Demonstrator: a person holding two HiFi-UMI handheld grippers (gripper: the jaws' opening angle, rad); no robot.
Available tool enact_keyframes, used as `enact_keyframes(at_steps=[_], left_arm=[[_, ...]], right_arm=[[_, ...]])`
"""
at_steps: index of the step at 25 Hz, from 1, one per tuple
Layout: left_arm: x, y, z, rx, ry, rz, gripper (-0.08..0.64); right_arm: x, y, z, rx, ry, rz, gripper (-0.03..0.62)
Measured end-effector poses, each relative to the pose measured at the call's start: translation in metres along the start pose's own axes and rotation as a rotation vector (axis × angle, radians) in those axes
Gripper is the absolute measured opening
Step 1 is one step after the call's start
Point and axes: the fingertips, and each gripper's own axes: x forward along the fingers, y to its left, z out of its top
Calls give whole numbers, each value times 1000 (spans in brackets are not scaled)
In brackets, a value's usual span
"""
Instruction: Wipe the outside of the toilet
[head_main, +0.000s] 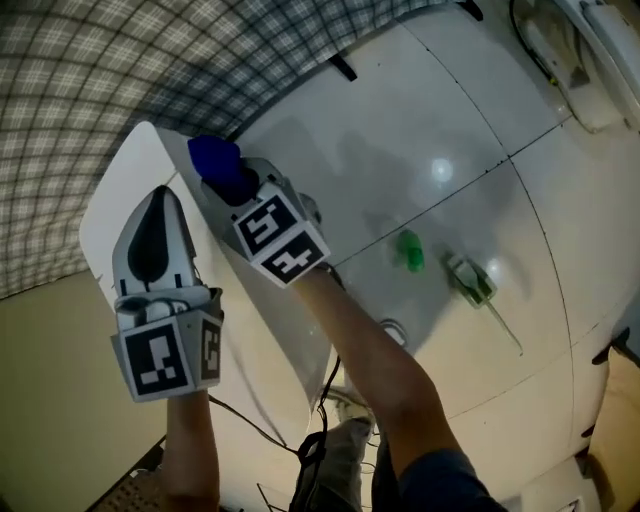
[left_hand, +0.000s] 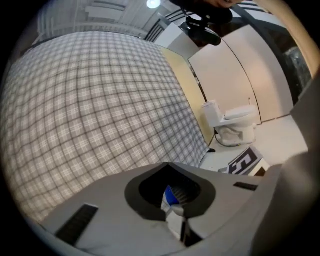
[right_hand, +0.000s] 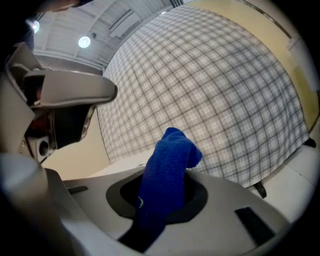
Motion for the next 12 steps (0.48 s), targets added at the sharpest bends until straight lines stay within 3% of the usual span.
enact_keyframes(at_steps=[3, 7, 12], left_arm=[[20, 12, -12, 86, -7, 34, 15], [30, 24, -19, 86, -23, 71, 15], [31, 10, -21, 104, -39, 42, 15]], right_arm=[[33, -23, -17, 44, -11, 4, 72], [68, -39, -32, 66, -8, 39, 72], [38, -16, -71, 5, 52, 65, 72]])
